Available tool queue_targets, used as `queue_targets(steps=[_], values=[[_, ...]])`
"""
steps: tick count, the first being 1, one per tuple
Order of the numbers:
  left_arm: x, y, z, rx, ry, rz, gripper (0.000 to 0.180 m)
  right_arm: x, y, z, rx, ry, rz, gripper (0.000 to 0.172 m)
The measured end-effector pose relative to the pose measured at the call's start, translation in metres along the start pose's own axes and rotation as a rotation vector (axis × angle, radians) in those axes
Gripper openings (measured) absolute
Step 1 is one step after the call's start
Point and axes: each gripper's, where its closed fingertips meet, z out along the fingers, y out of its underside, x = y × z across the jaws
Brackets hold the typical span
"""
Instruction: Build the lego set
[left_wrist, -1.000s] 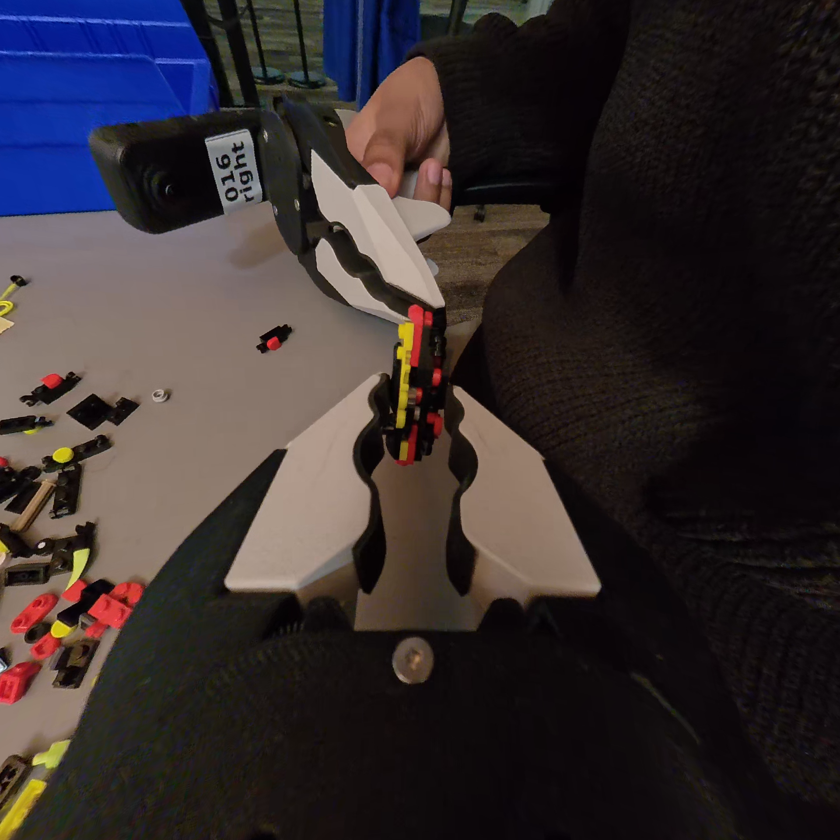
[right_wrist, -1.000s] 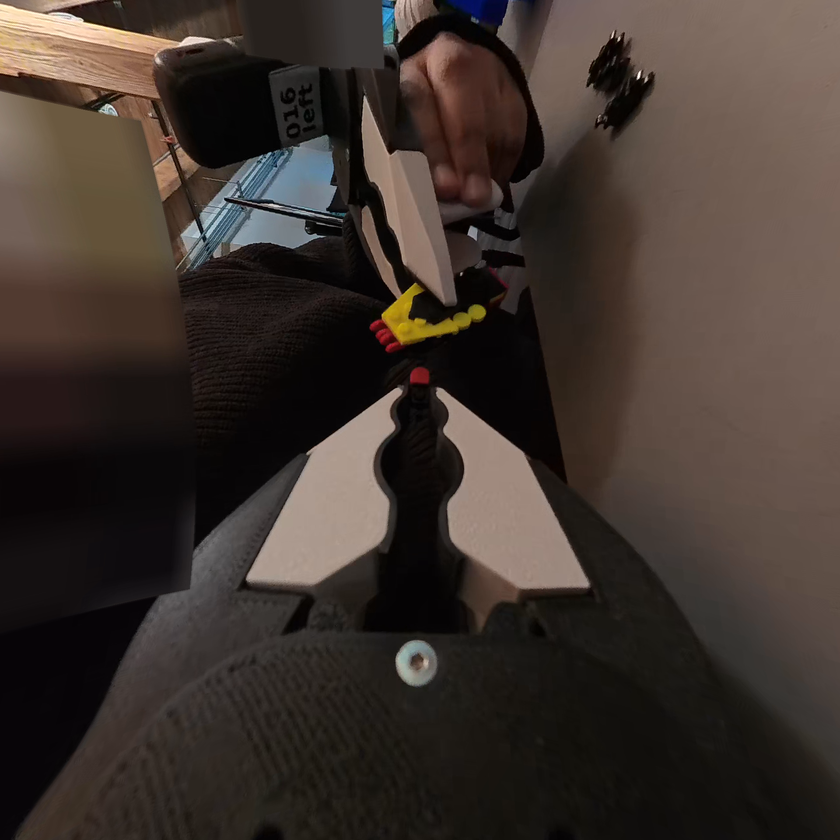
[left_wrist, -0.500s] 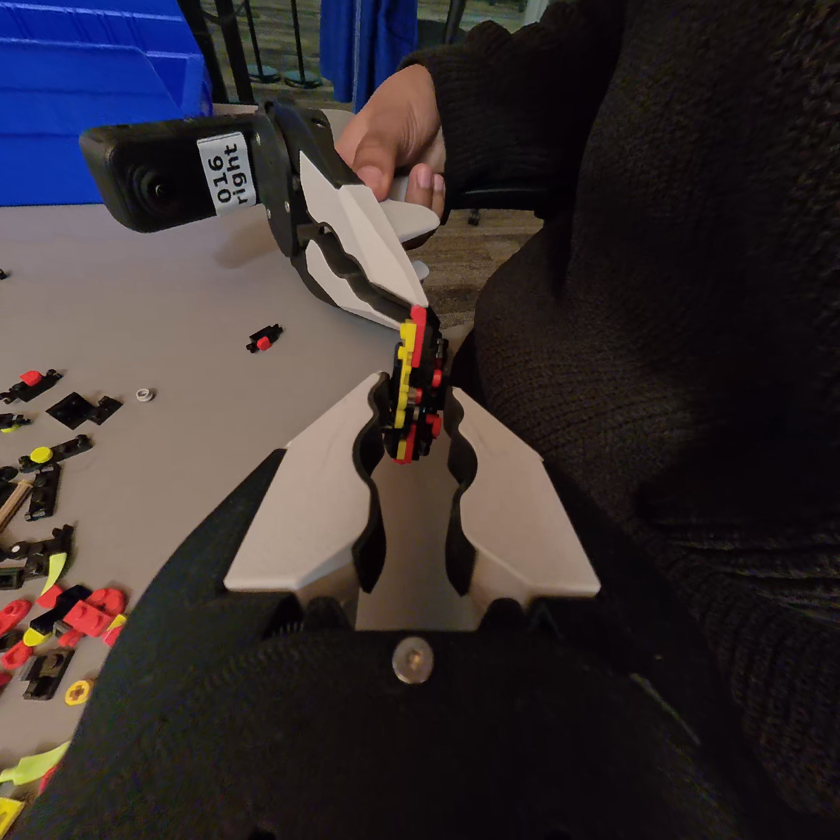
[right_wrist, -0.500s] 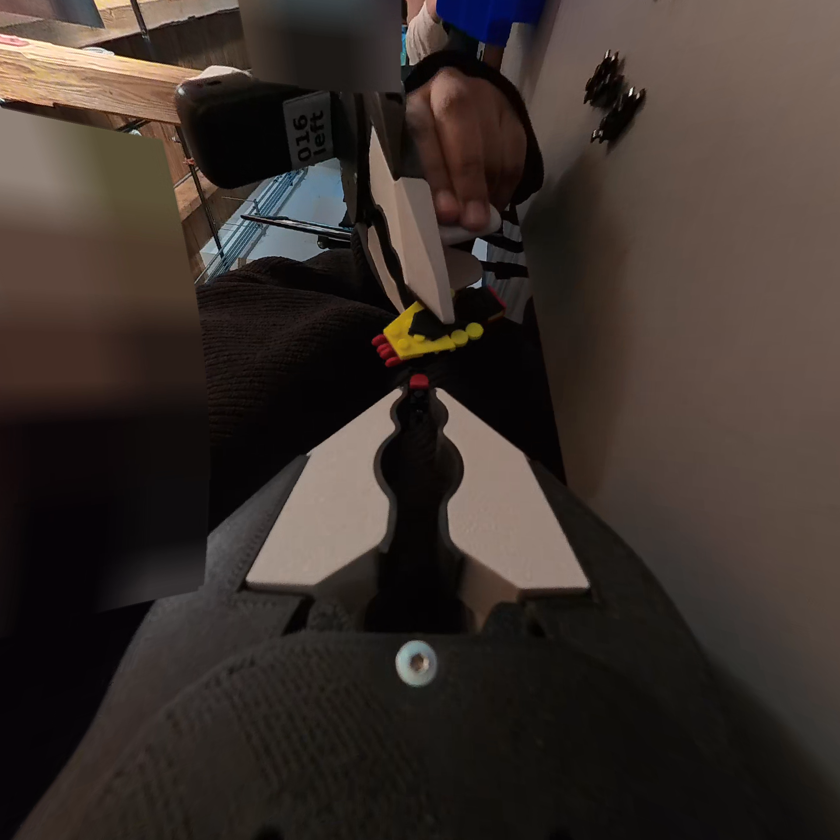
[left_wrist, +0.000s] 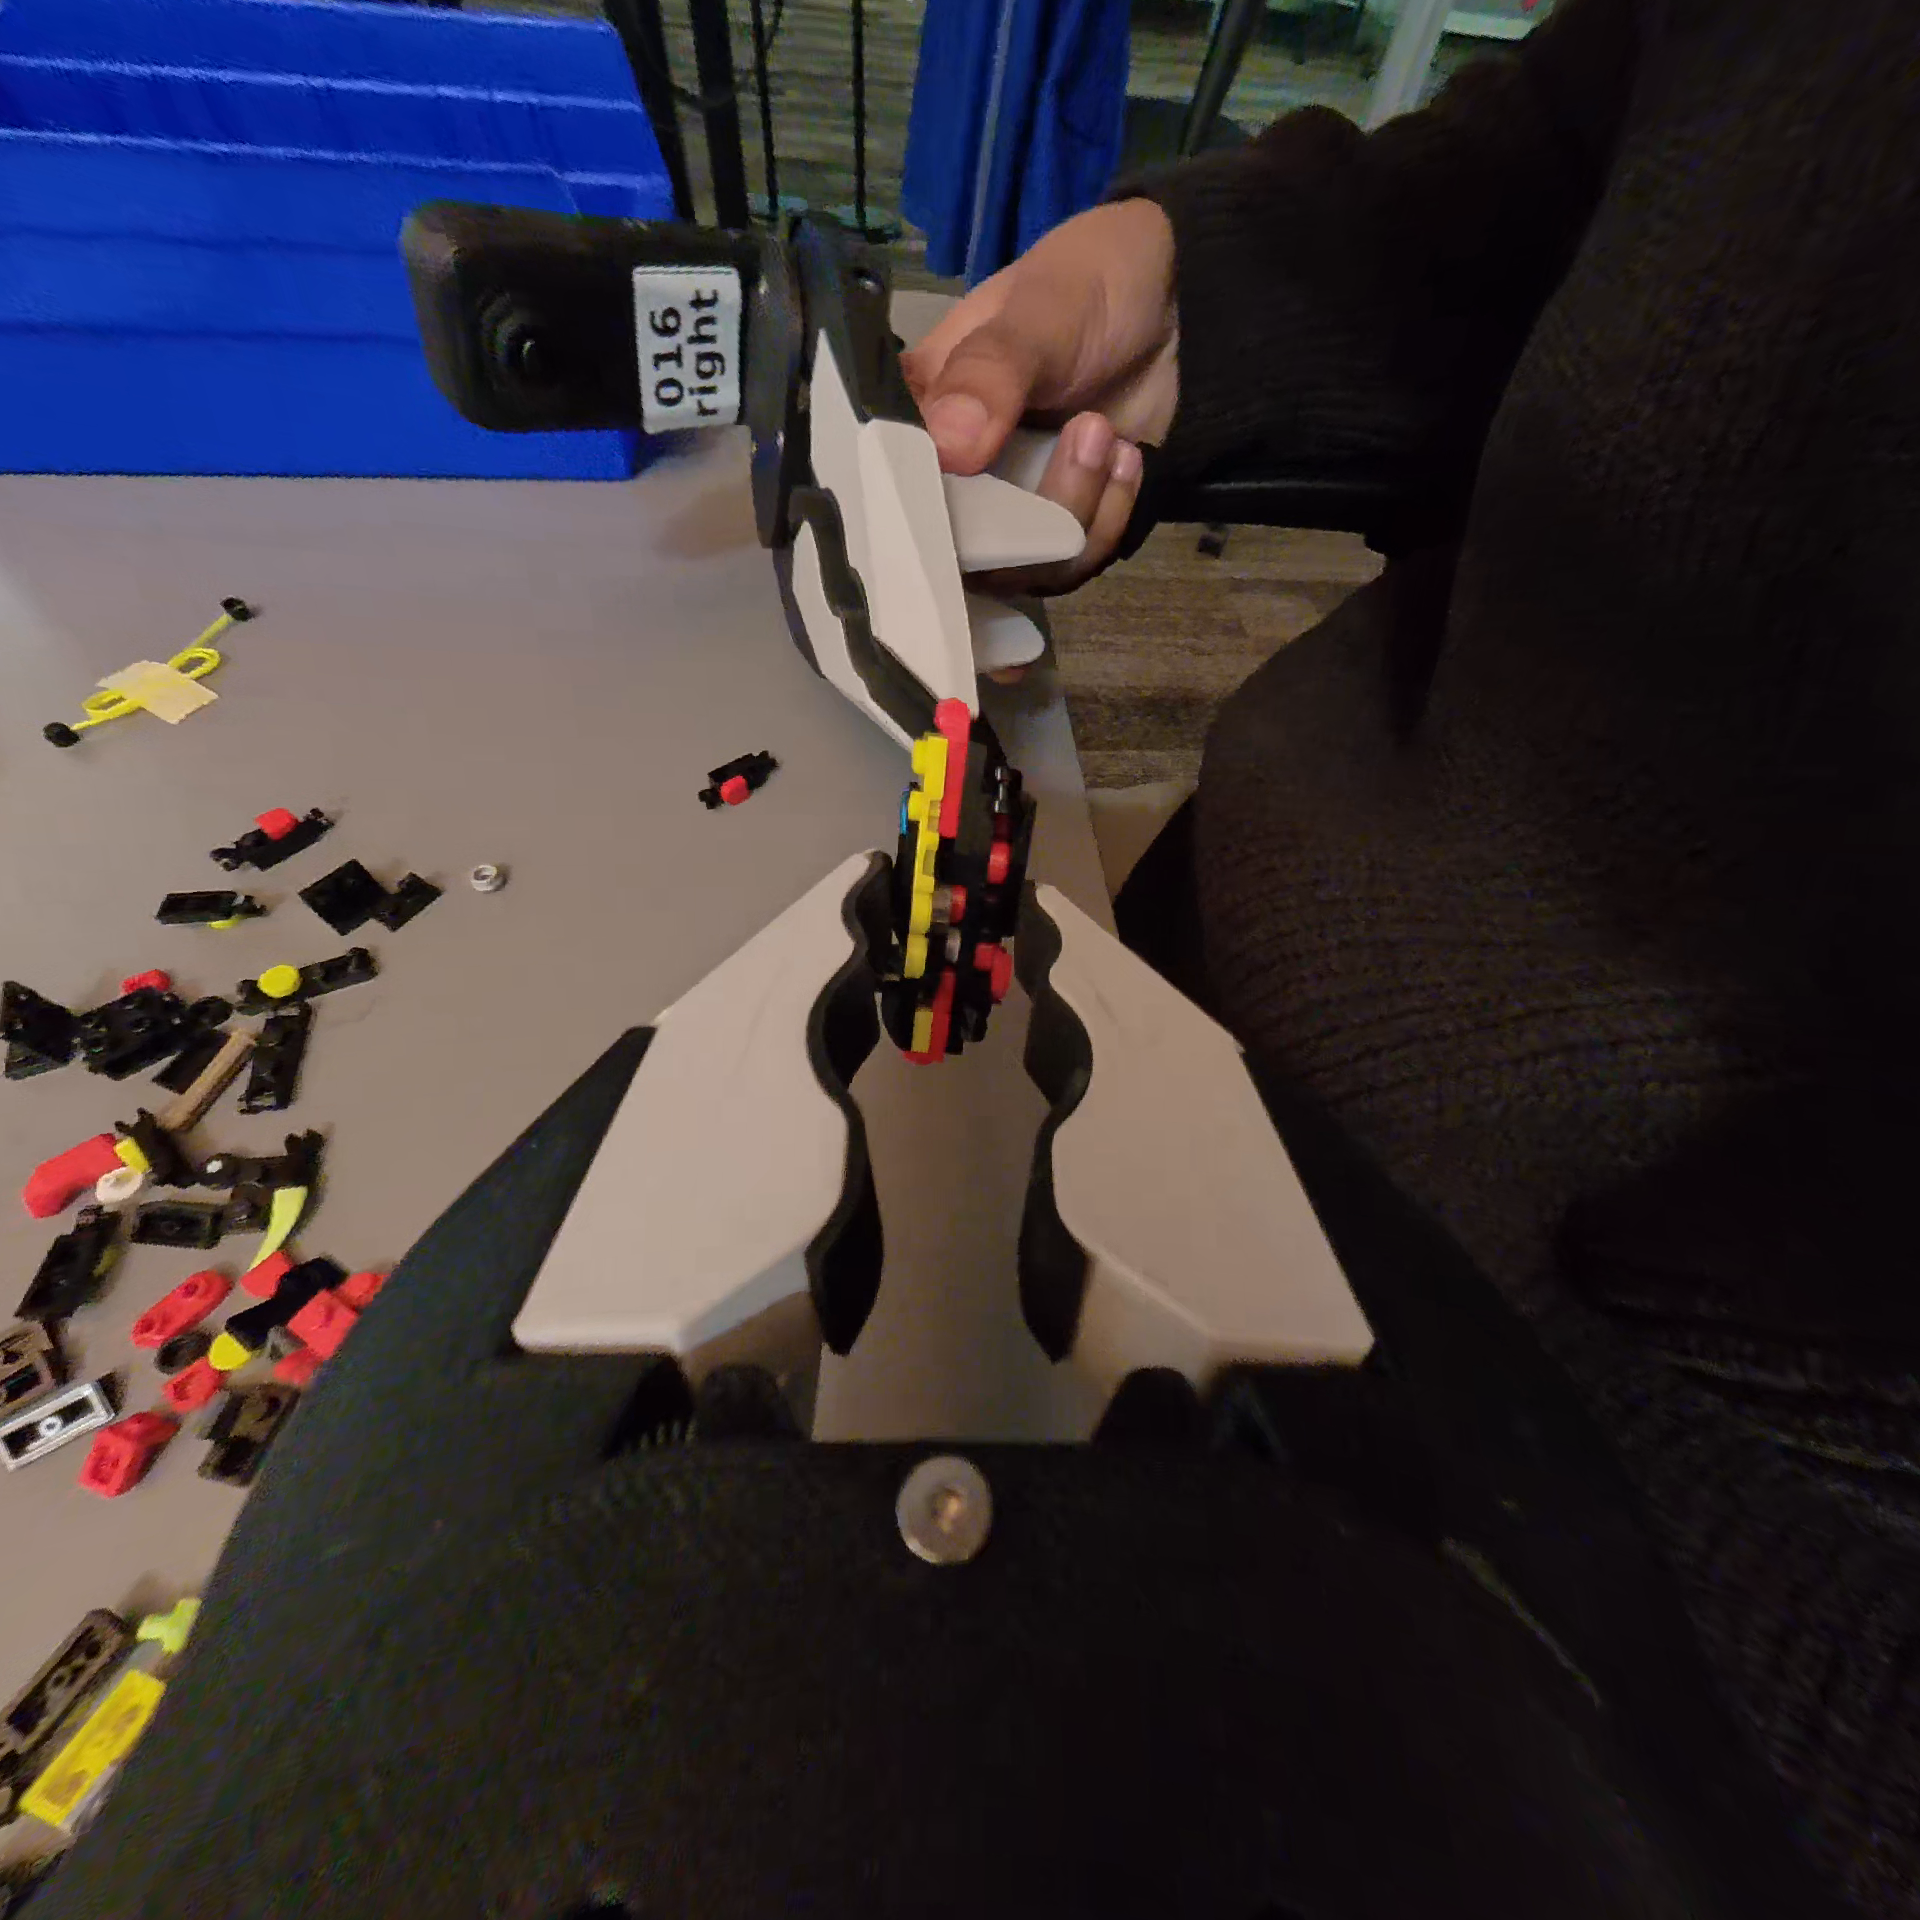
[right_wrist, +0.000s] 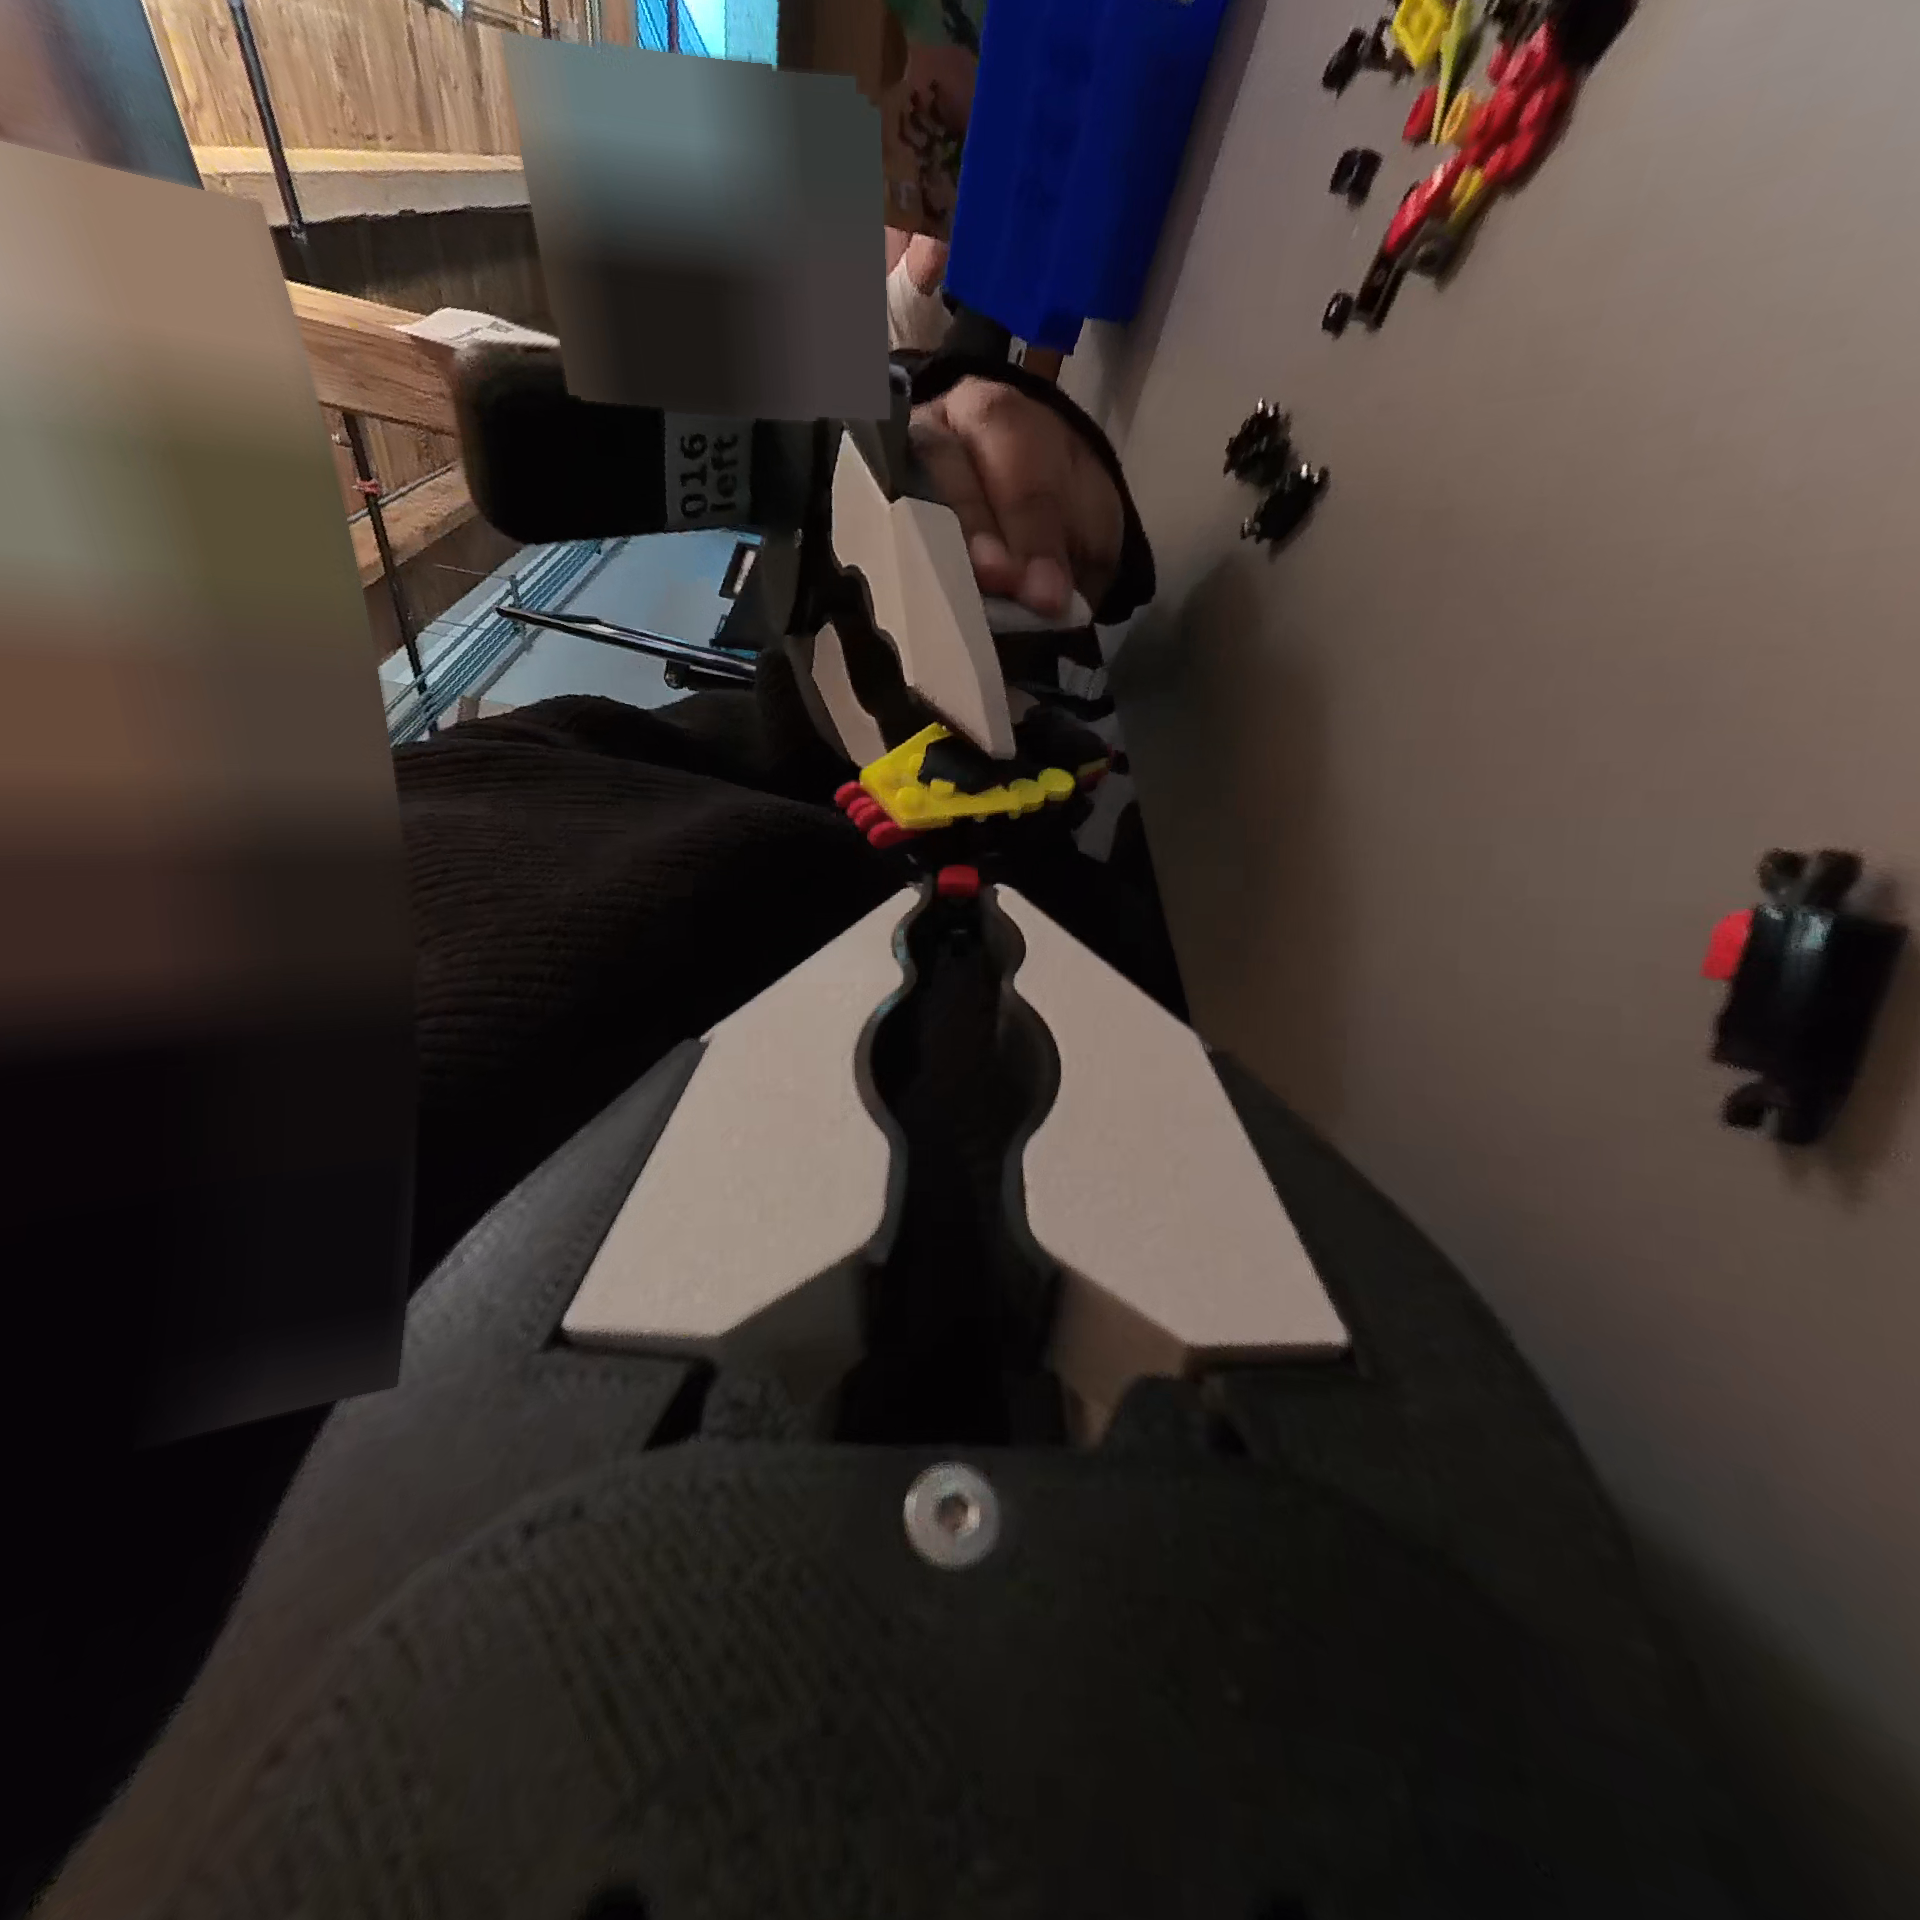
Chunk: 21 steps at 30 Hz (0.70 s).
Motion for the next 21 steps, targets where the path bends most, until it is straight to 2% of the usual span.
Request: queue_targets(steps=[4,7,11,13,16,21], values=[[-0.004,-0.002,0.000,0.008,-0.021,-0.002,0.022,0.000,-0.003,0.001,0.019,0.009,-0.025,0.006],[-0.013,0.001,-0.002,-0.005,-0.059,-0.010,0.022,0.003,-0.013,-0.008,0.063,0.081,-0.130,0.006],[-0.028,0.004,-0.008,-0.005,-0.116,-0.039,0.022,0.045,-0.025,-0.029,0.037,0.506,-0.450,0.006],[-0.032,0.004,-0.009,-0.002,-0.130,-0.048,0.022,0.059,-0.031,-0.036,0.017,0.654,-0.587,0.006],[-0.032,0.006,-0.009,-0.011,-0.133,-0.047,0.022,0.075,-0.029,-0.038,-0.054,0.774,-0.677,0.006],[-0.030,0.006,-0.010,-0.011,-0.130,-0.043,0.022,0.078,-0.037,-0.042,-0.058,0.886,-0.813,0.006]])
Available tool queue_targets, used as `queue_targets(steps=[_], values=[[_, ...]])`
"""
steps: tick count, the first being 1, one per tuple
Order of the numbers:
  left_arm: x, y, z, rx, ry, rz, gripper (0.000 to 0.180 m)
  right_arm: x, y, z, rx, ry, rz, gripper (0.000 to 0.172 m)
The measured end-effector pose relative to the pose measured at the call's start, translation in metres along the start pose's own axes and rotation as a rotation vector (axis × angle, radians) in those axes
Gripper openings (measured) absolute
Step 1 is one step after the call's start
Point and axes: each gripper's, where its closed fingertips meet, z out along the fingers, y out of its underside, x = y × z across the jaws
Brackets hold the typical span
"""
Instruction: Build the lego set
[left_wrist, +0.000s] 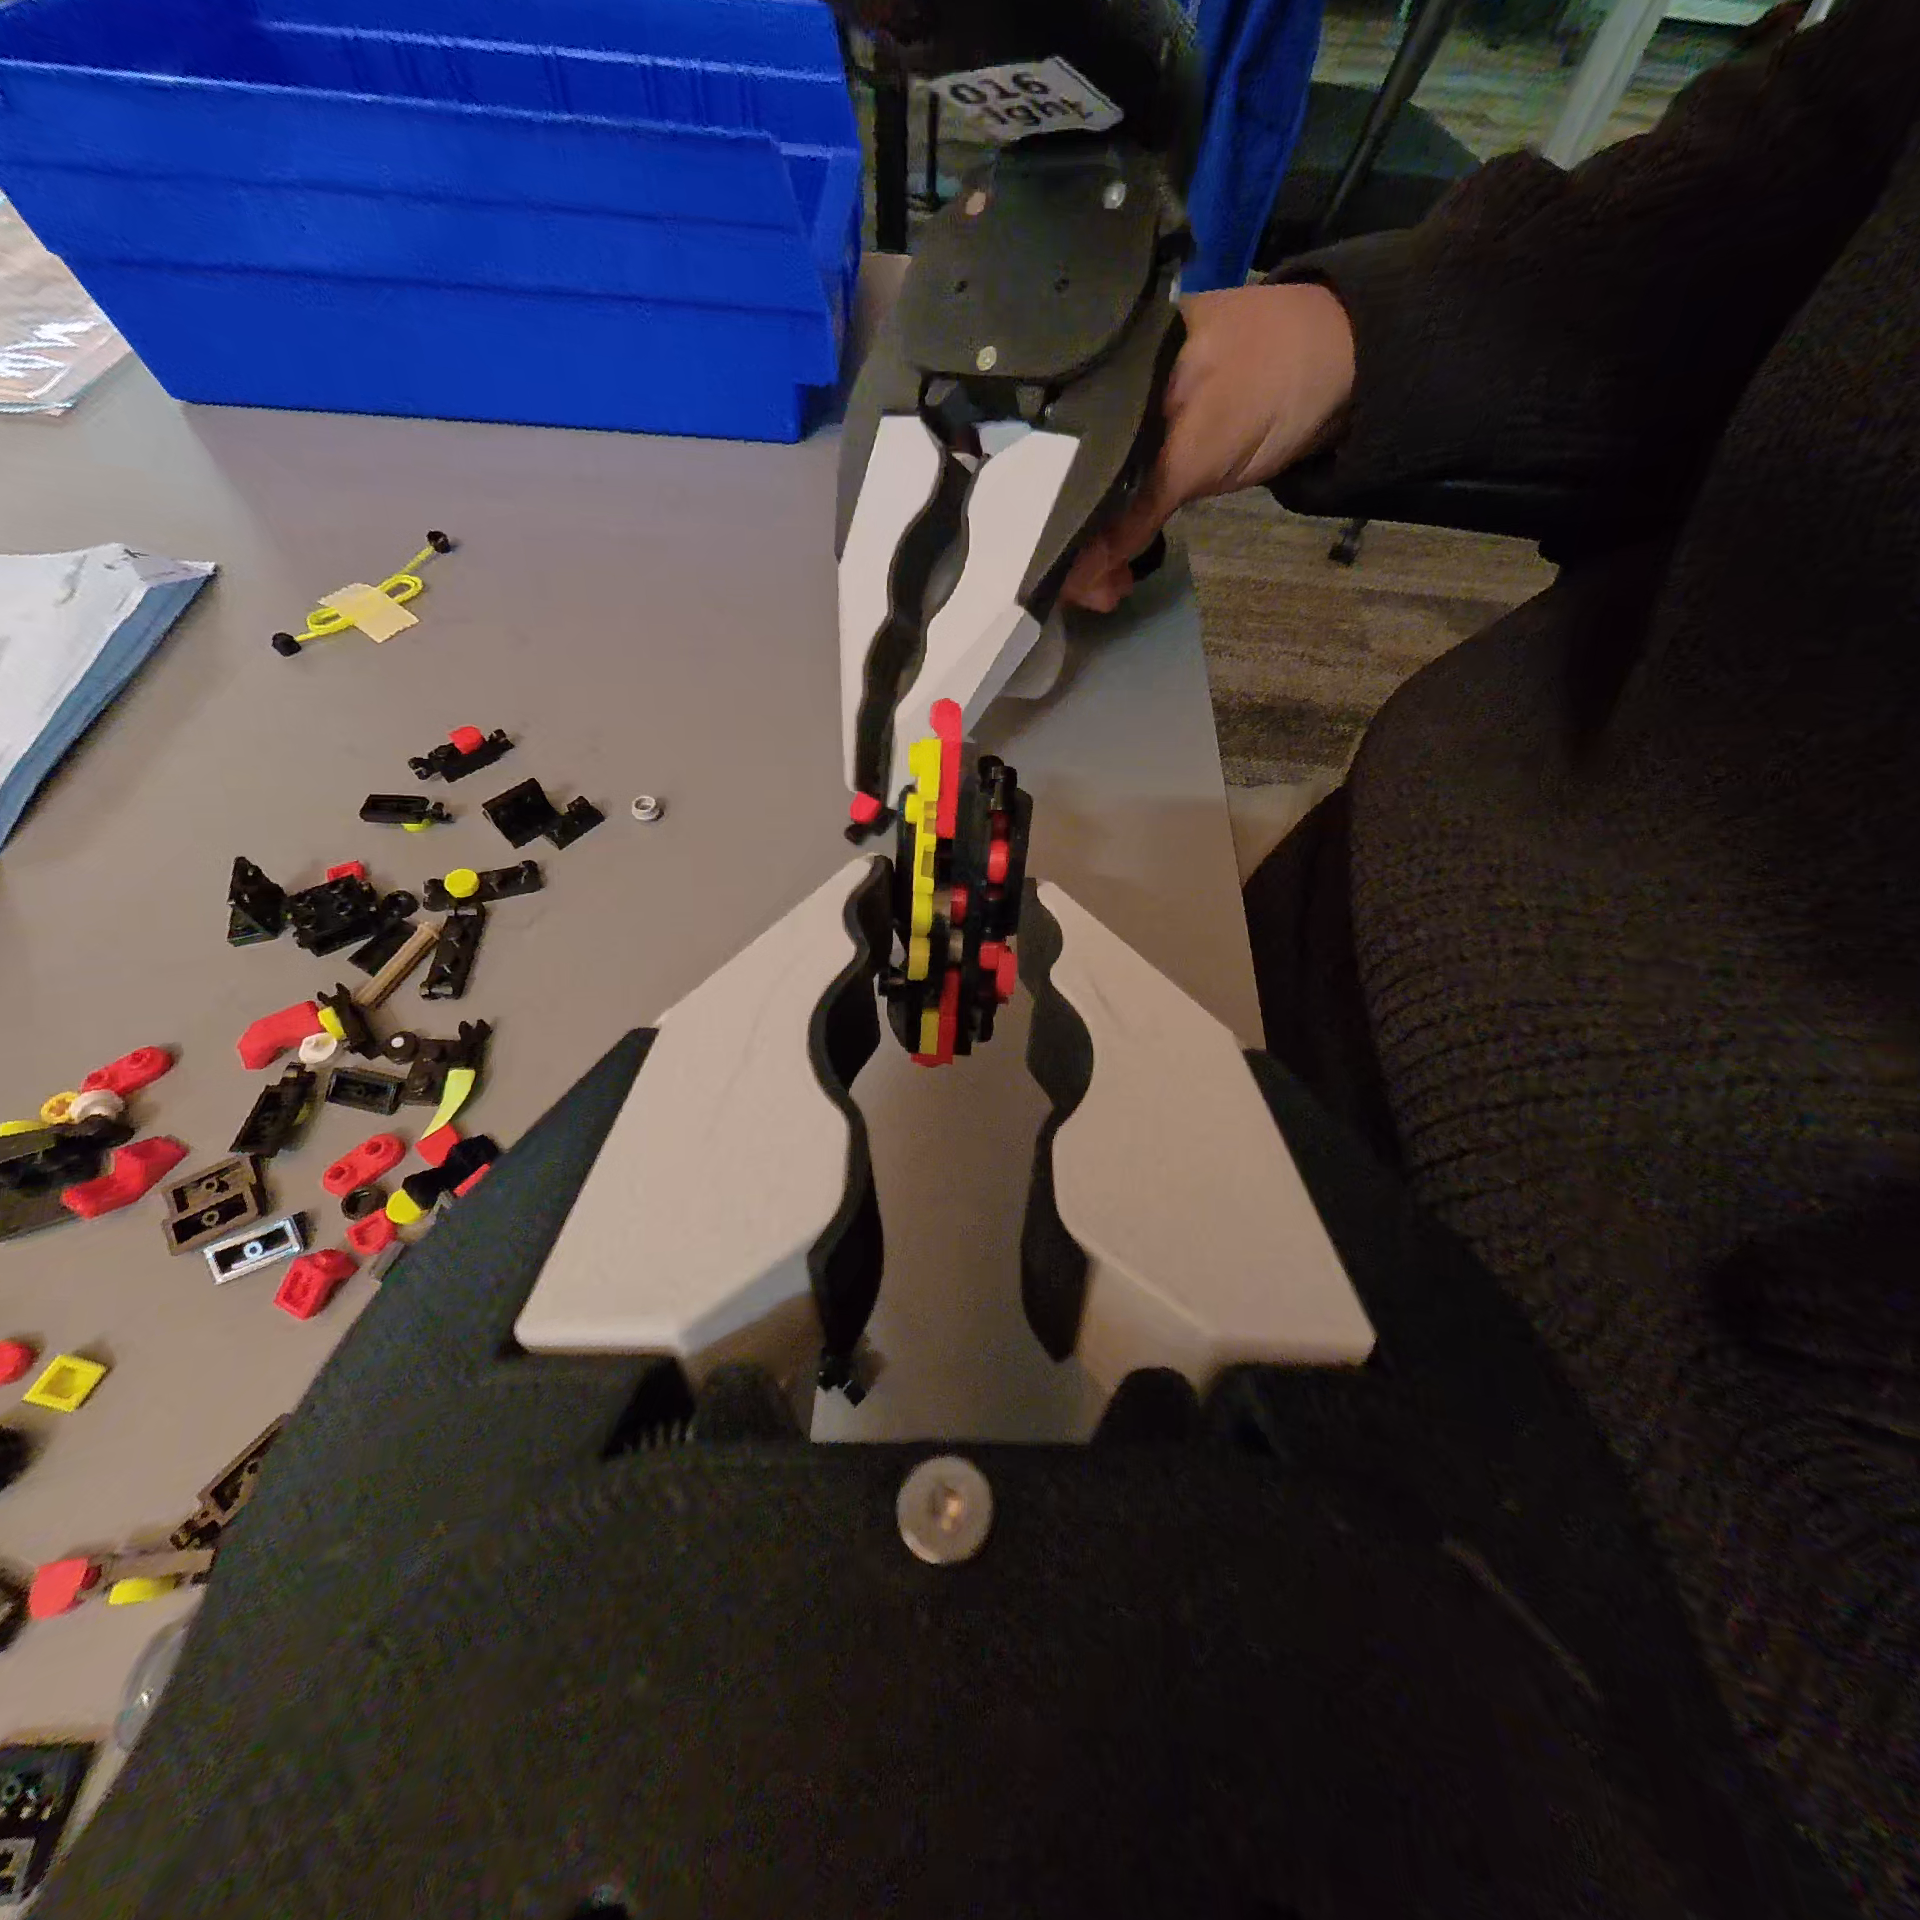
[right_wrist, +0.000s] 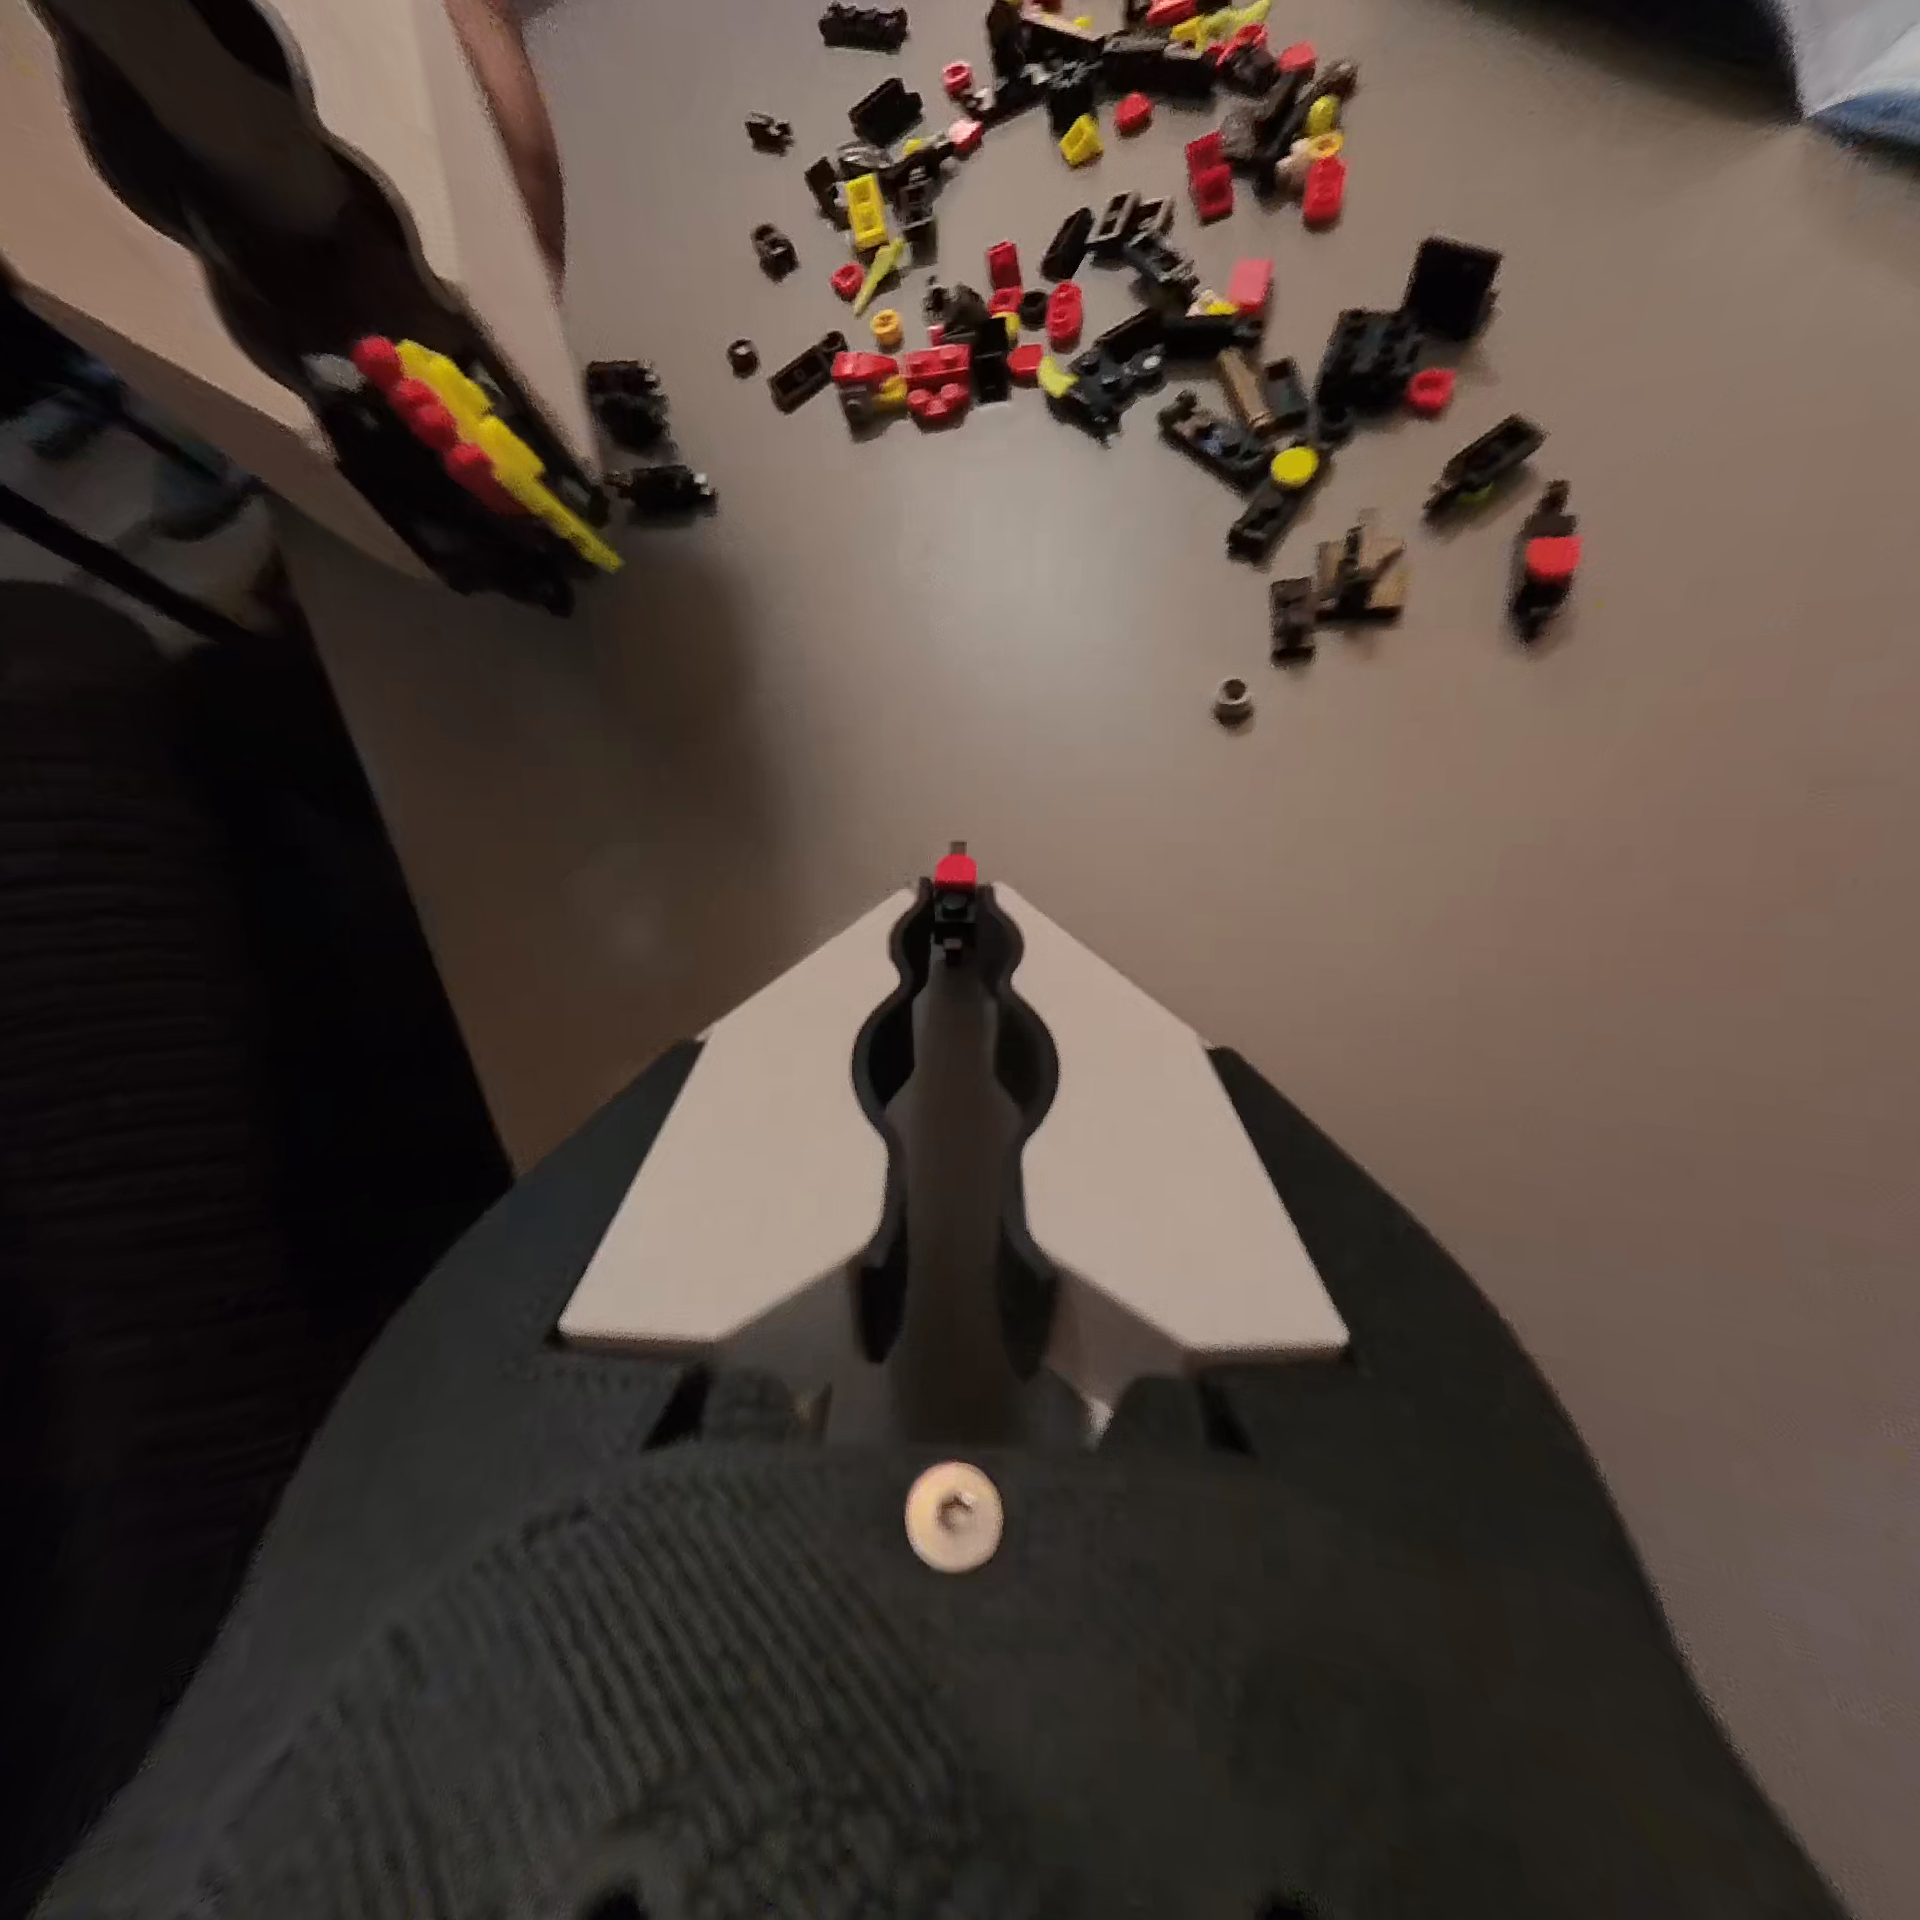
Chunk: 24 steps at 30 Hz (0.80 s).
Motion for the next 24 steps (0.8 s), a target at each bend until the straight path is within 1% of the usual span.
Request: queue_targets(steps=[2,5,7,8,9,10,11,12,14,15,16,17,18,19,21,22,24], values=[[-0.001,-0.001,-0.001,0.007,0.001,-0.006,0.022,0.004,-0.001,-0.002,0.001,0.046,-0.066,0.022],[-0.001,-0.002,-0.003,0.014,0.006,-0.017,0.022,0.004,-0.004,-0.006,0.008,0.084,-0.135,0.036],[-0.001,-0.002,-0.004,0.016,0.006,-0.019,0.022,0.004,-0.005,-0.007,0.009,0.110,-0.144,0.045],[0.000,-0.003,-0.004,0.018,0.007,-0.020,0.022,0.005,-0.004,-0.007,0.008,0.127,-0.132,0.046],[0.000,-0.003,-0.004,0.019,0.007,-0.020,0.021,0.006,-0.004,-0.008,0.006,0.144,-0.105,0.041],[0.000,-0.003,-0.004,0.021,0.007,-0.021,0.022,0.006,-0.006,-0.009,0.006,0.167,-0.056,0.030],[0.000,-0.003,-0.004,0.022,0.007,-0.024,0.022,0.006,-0.012,-0.012,0.030,0.193,0.020,0.014],[-0.001,-0.003,-0.004,0.024,0.006,-0.027,0.022,0.002,-0.026,-0.017,0.102,0.202,0.099,0.001],[-0.002,-0.003,-0.004,0.028,0.003,-0.040,0.022,-0.014,-0.055,-0.030,0.319,0.175,0.190,0.000],[-0.003,-0.003,-0.003,0.033,0.005,-0.051,0.022,-0.017,-0.061,-0.037,0.390,0.194,0.205,0.001],[-0.004,-0.004,-0.003,0.040,0.009,-0.063,0.022,-0.013,-0.058,-0.042,0.400,0.249,0.202,0.011],[-0.004,-0.004,-0.002,0.046,0.017,-0.077,0.022,-0.005,-0.048,-0.043,0.358,0.327,0.186,0.021],[-0.004,-0.004,-0.002,0.051,0.027,-0.091,0.022,0.003,-0.036,-0.041,0.291,0.388,0.155,0.022],[-0.005,-0.004,-0.002,0.055,0.036,-0.104,0.021,0.007,-0.025,-0.036,0.215,0.412,0.129,0.023],[-0.005,-0.003,-0.002,0.058,0.044,-0.120,0.021,0.005,-0.011,-0.020,0.112,0.384,0.119,0.033],[-0.006,-0.002,-0.002,0.059,0.041,-0.122,0.021,0.000,-0.009,-0.014,0.086,0.360,0.114,0.034],[-0.009,-0.003,-0.004,0.063,0.025,-0.124,0.021,0.002,-0.007,-0.010,0.061,0.387,0.079,0.030]])
